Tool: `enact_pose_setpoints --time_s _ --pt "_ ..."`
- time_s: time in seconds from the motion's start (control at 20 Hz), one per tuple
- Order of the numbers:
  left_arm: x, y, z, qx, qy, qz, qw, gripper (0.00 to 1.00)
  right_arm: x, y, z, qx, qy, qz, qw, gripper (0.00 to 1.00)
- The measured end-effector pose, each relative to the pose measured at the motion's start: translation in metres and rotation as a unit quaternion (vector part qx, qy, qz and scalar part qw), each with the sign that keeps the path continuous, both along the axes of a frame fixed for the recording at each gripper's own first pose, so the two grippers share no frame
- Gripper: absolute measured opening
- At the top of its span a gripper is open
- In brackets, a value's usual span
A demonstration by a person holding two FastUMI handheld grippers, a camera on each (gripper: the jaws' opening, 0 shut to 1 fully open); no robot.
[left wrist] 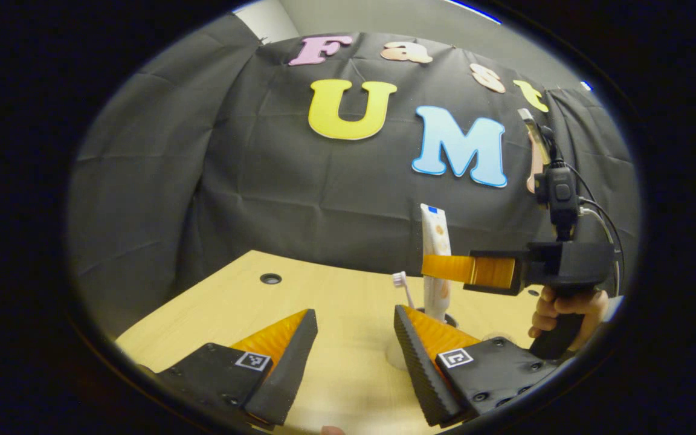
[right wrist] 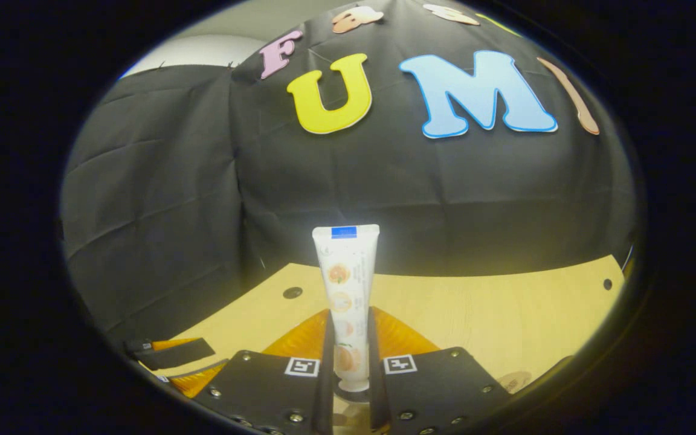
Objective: Put the toothbrush and toothpaste on the desktop into the cup, then pick up the cup and place it on the coaster on the desktop.
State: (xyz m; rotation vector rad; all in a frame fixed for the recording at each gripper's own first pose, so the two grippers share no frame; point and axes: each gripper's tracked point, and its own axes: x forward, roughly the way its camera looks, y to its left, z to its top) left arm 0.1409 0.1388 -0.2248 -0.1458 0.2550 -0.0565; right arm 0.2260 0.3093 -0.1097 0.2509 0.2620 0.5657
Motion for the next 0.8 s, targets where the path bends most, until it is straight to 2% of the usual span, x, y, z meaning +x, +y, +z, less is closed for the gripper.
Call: enact_pose_setpoints --time_s 0.3,0.5,0.65,0.75,0.8 --pt "-0.003 0.008 -0.006 0.003 0.006 0.001 1.0 0.85 0.003 0.003 -0.027 -0.02 0.023 -0.004 1.0 0.24" --pt "-0.001 0.006 -0.004 0.007 0.004 -0.005 1.0 0.85 -0.003 0.001 -0.036 -0.033 0.037 -0.004 0.999 0.28" --pt "-0.003 0.003 -0.005 0.006 0.005 -0.009 1.0 0.86 -0.008 -0.005 -0.032 -0.026 0.044 -0.011 0.999 0.37" --pt "-0.004 0.0 -0.002 0.005 0.005 -0.013 1.0 0.85 -0.009 -0.01 -0.027 -0.019 0.046 -0.018 0.999 0.6" --pt "-0.004 -0.002 -0.003 0.004 0.005 -0.015 1.0 0.86 -0.01 -0.014 -0.023 -0.017 0.043 -0.023 0.999 0.65"
